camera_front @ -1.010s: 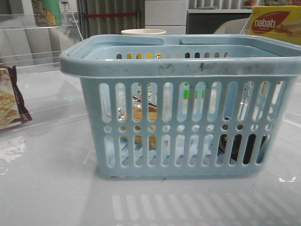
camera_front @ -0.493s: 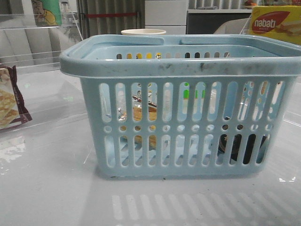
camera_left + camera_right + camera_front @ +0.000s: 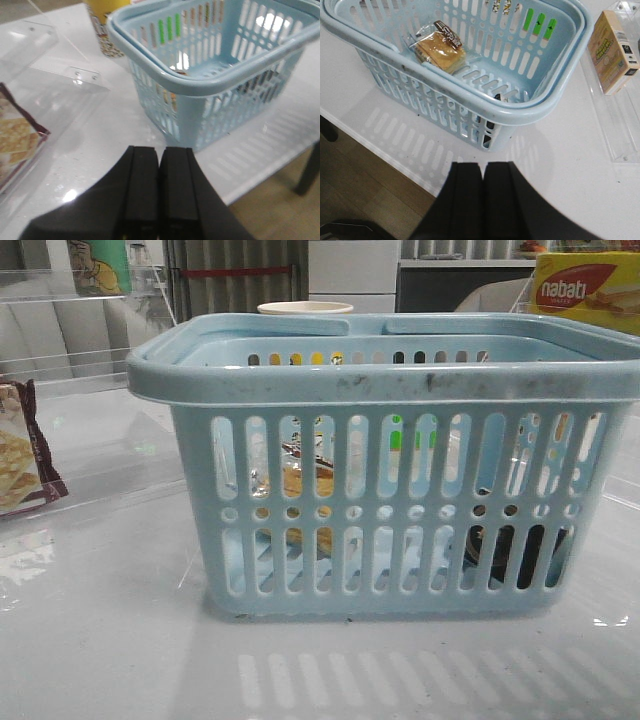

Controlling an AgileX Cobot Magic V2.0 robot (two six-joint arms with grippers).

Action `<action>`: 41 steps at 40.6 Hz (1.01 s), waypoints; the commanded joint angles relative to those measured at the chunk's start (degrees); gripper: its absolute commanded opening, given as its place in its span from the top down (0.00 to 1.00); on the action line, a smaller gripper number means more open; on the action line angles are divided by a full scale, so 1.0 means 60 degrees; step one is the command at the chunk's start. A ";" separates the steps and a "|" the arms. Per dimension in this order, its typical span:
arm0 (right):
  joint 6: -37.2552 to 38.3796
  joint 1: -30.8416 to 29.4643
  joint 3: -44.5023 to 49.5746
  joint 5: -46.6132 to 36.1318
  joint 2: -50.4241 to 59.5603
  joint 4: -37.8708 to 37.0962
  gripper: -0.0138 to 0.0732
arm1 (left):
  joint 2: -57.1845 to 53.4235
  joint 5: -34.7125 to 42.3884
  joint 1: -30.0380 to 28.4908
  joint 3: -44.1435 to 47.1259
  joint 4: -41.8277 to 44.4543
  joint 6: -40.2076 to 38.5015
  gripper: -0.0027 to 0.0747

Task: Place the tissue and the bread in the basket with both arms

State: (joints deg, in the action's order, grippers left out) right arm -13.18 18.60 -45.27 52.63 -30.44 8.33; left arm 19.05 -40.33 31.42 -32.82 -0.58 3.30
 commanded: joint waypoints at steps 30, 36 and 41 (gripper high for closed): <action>-0.0068 0.0013 -0.0258 -0.0612 -0.0046 0.0012 0.81 | -0.3419 0.6988 -0.5122 0.5386 -0.0151 -0.0080 0.85; -0.0068 0.0013 -0.0258 -0.0595 -0.0046 0.0012 0.81 | -0.3419 0.7068 -0.4812 0.5539 -0.0151 -0.0080 0.85; -0.0068 0.0013 -0.0258 -0.0595 -0.0046 0.0012 0.81 | -0.3419 0.7215 -0.4795 0.5539 -0.0151 -0.0080 0.85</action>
State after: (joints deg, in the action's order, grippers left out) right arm -13.18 18.60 -45.27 52.73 -30.44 8.33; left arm -0.35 -2.87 2.22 0.36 -1.33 3.30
